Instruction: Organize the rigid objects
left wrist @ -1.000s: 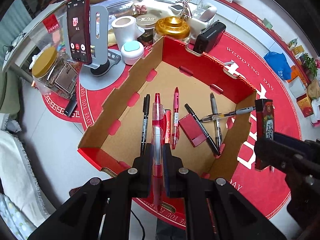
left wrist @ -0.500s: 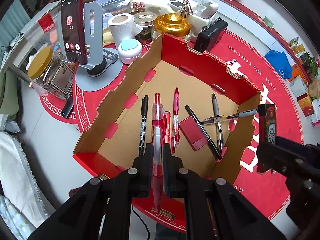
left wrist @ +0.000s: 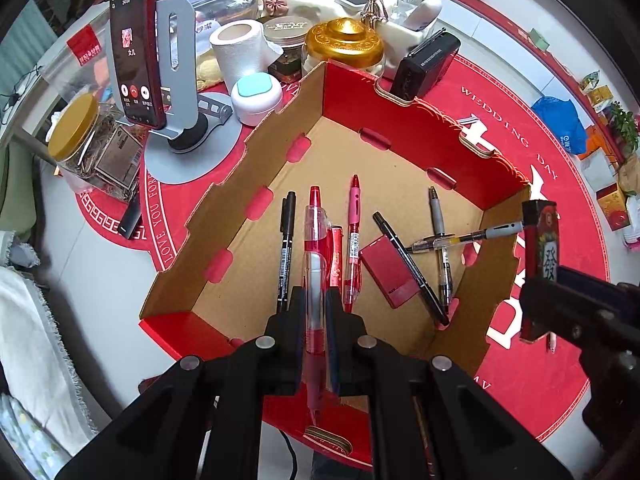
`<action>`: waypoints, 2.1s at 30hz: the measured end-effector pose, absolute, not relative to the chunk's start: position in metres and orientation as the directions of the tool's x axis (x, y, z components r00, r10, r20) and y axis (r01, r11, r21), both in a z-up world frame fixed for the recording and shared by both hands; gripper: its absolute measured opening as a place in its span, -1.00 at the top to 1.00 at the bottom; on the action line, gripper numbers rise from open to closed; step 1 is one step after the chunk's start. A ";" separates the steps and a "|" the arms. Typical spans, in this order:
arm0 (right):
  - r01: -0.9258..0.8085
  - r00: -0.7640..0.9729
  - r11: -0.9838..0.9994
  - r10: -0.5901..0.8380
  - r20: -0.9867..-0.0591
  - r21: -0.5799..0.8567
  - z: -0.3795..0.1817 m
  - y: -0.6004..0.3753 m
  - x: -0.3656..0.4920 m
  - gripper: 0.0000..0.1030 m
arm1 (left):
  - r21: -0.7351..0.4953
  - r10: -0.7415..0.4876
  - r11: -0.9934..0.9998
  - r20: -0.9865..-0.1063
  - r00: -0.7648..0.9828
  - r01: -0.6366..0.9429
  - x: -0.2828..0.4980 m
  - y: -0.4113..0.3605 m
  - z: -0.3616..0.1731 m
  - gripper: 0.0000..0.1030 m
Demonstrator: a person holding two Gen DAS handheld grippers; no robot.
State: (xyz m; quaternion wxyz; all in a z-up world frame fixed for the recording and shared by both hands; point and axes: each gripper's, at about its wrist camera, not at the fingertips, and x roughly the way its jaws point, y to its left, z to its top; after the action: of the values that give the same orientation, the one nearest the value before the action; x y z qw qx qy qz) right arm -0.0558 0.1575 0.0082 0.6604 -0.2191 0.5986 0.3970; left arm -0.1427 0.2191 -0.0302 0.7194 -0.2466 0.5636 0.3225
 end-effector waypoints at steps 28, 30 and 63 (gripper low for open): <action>-0.762 -0.038 0.617 0.261 -0.965 0.197 -0.020 0.176 -0.030 0.51 | 0.022 0.182 0.673 -0.974 0.137 -0.740 -0.127 0.240 -0.053 0.80; -0.755 -0.039 0.624 0.265 -0.964 0.202 -0.024 0.176 -0.027 0.51 | 0.027 0.187 0.672 -0.973 0.135 -0.740 -0.126 0.243 -0.056 0.80; -0.726 -0.059 0.644 0.293 -0.954 0.243 -0.054 0.173 -0.018 0.51 | 0.057 0.200 0.694 -0.973 0.117 -0.717 -0.107 0.243 -0.079 0.80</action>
State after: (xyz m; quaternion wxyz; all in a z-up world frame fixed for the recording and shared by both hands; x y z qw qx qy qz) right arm -0.0181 0.1731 -0.0541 0.6630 -0.1752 0.6182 0.3841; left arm -0.1067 0.2430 -0.0793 0.7133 -0.2225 0.5817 0.3215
